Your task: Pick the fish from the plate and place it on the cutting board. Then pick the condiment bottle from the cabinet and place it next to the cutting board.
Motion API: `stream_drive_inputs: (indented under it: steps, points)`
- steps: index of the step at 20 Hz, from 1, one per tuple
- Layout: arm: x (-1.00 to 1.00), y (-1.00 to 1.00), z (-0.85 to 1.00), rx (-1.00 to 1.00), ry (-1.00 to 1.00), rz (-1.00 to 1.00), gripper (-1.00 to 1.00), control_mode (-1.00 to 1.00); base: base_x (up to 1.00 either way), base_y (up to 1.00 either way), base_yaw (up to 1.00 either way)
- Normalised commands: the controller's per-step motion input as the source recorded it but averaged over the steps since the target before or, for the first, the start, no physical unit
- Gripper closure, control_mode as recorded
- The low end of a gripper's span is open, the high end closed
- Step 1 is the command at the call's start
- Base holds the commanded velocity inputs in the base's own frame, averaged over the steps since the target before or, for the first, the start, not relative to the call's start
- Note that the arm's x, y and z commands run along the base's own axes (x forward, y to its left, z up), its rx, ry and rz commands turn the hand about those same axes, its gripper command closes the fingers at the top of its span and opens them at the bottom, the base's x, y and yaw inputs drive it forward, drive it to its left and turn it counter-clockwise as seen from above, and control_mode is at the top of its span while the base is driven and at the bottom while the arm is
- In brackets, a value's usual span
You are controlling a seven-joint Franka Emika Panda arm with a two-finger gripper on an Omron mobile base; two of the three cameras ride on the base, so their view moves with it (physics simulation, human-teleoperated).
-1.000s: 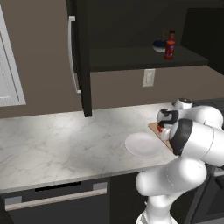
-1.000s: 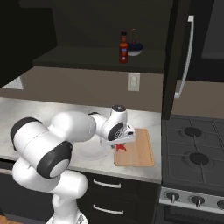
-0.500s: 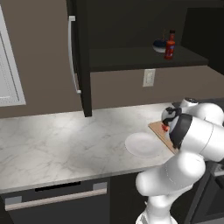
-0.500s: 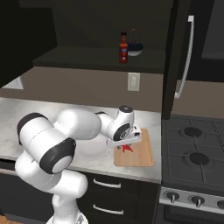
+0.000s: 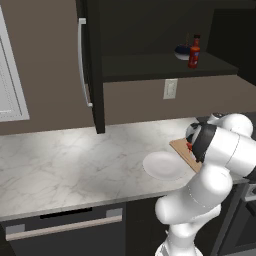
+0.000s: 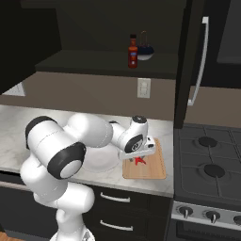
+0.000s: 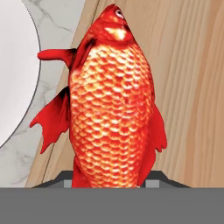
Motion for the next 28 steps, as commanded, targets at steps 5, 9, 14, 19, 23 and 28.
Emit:
stream_drive_inputs:
  steps: [5, 9, 14, 19, 23, 28]
  points:
    - [0.01, -0.03, -0.18, 0.00, 0.00, 0.00, 1.00, -1.00, 0.00, 0.00, 0.00]
    - [0.00, 0.00, -0.16, 0.00, 0.00, 0.00, 1.00, -1.00, 0.00, 0.00, 0.00]
    - [0.00, 0.00, -0.12, 0.00, 0.00, 0.00, 1.00, -1.00, 0.00, 0.00, 0.00]
    - [0.03, 0.00, -0.11, 0.00, 0.00, 0.00, 1.00, -1.00, 0.00, 0.00, 0.00]
    - [0.05, 0.00, -0.14, 0.00, 0.00, 0.00, 1.00, -1.00, 0.00, 0.00, 0.00]
    - [0.06, 0.00, -0.13, 0.00, 0.00, 0.00, 1.00, -1.00, 0.00, 0.00, 0.00]
